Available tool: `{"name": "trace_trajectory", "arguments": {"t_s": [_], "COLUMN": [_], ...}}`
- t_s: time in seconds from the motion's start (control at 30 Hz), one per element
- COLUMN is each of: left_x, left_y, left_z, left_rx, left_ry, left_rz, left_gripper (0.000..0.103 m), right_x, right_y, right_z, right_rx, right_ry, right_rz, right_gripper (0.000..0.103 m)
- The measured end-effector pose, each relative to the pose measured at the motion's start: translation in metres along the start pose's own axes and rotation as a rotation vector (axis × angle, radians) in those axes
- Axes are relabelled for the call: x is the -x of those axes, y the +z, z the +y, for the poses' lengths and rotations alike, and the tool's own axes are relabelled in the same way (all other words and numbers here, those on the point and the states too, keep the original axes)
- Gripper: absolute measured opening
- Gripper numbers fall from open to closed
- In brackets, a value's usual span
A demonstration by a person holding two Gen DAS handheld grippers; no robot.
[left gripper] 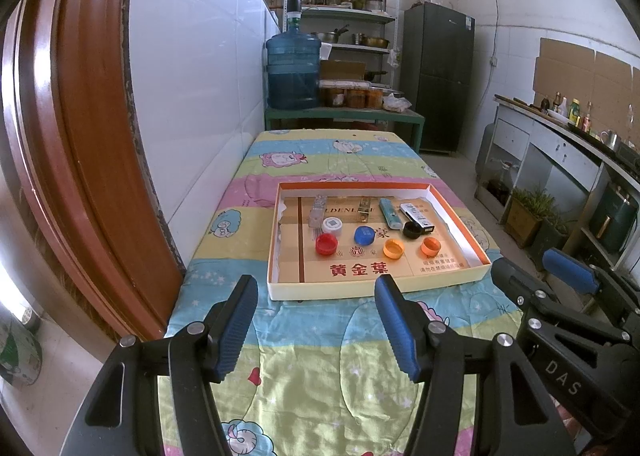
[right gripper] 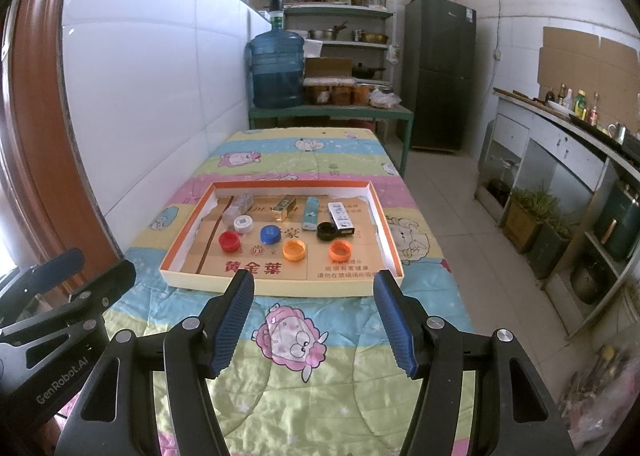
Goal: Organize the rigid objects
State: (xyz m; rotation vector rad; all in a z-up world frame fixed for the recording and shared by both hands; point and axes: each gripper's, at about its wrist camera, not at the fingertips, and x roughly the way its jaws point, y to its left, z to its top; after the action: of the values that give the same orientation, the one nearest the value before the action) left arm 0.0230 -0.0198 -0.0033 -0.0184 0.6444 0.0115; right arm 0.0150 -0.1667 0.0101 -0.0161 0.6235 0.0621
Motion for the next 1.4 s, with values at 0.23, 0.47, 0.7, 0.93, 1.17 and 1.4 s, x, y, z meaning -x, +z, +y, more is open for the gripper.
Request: {"name": "trace_trajectory", "arguments": {"t_s": [0.23, 0.47, 0.7, 0.93, 1.17, 1.4], "left_x": [-0.0002, -0.0002, 0.0001, 0.0001, 0.0007, 0.0006], "left_y": [0.0014, 0.0015, 0.0021, 0.0015, 0.0015, 0.0030], "left_z": [-0.0006, -0.0005, -0.0010, -0.0009, -0.0007, -0.0012], "left_rx": [-0.001, -0.002, -0.002, -0.002, -0.002, -0.002], "left_ry": [0.000, 0.001, 0.000, 0.001, 0.000, 0.001], "left_rz": [0.000, 0.001, 0.001, 0.002, 0.002, 0.003], "left_gripper": [0.061, 0.061, 0.061, 0.061, 0.061, 0.061], "right_x": [0.0000, 0.0004, -0.0009, -0.0008, -0.0006, -0.0005], "right_y": [-0.0004, 0.0012, -0.0007, -0.0011, 0.0006, 0.0011], "right_z": [0.0003, -0.0004, 0.0000, 0.0002, -0.0002, -0.0001], "right_rx": [0.001, 0.000, 0.000, 0.001, 0.000, 0.001], "right_ry": [-0.001, 0.000, 0.000, 0.000, 0.001, 0.000], "right_rz": [0.002, 0.002, 0.004, 0.003, 0.005, 0.005], "right_gripper": [0.064, 0.064, 0.064, 0.064, 0.064, 0.064]}}
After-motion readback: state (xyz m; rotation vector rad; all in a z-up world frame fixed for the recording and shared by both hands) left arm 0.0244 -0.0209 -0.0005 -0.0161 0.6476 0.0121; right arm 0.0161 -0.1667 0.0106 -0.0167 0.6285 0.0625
